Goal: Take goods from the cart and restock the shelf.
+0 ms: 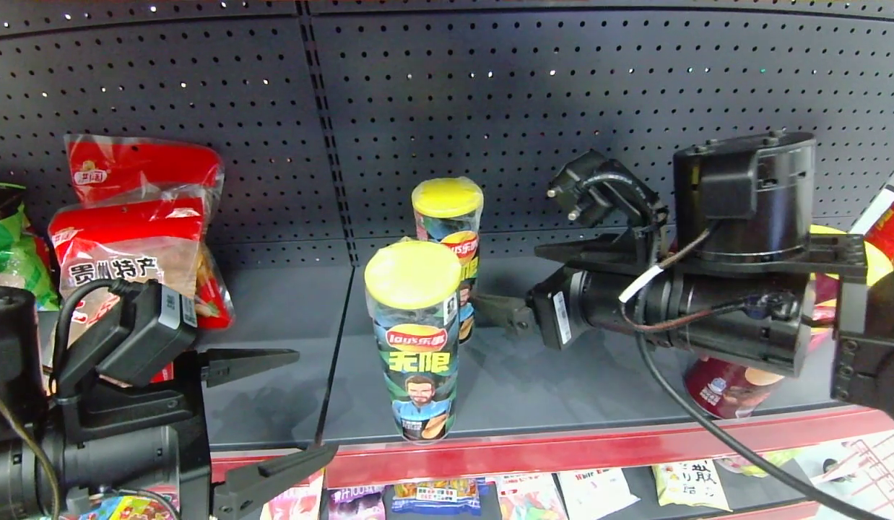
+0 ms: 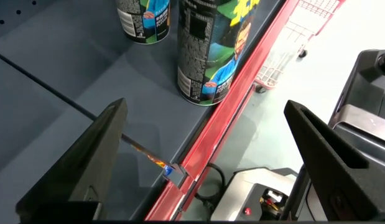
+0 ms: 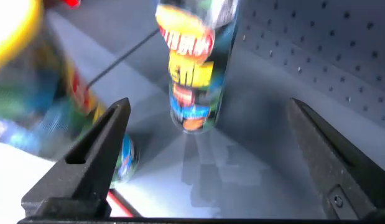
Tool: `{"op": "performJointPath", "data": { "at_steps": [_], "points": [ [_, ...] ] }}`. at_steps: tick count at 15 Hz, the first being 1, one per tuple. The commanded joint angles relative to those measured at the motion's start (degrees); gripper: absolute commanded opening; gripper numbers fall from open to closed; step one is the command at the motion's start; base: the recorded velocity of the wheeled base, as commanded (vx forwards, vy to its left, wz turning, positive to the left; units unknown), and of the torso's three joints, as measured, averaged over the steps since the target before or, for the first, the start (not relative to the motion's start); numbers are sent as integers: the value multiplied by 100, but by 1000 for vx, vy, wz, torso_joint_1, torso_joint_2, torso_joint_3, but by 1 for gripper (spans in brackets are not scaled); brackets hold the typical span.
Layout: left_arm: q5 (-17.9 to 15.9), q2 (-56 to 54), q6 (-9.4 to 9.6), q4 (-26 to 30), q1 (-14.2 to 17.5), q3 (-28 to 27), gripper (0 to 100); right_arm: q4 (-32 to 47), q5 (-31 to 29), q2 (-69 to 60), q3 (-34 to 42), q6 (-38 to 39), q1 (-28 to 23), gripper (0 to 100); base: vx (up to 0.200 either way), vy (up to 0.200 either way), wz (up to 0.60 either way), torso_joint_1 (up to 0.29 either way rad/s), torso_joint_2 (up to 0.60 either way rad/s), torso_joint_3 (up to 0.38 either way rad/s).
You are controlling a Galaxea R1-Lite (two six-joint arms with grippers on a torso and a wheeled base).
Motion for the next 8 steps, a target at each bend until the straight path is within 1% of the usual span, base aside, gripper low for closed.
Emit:
{"op": "performJointPath", "data": {
  "at_steps": [1, 4, 6, 8],
  "points": [
    [1, 119, -1, -1, 0, -41, 100, -5, 3, -586, 484, 0, -8, 100, 0, 0, 0, 0, 0, 0],
    [168, 277, 8, -10, 0, -76, 100, -5, 38, -1351, 1161, -8, 45, 100, 0, 0, 0, 0, 0, 0],
    [177, 330, 8, -10, 0, -129, 100, -5, 65, -1737, 1433, -8, 62, 100, 0, 0, 0, 0, 0, 0],
    [186, 374, 8, -10, 0, -199, 100, -5, 91, -2212, 1785, 0, 220, 100, 0, 0, 0, 0, 0, 0]
  ]
}}
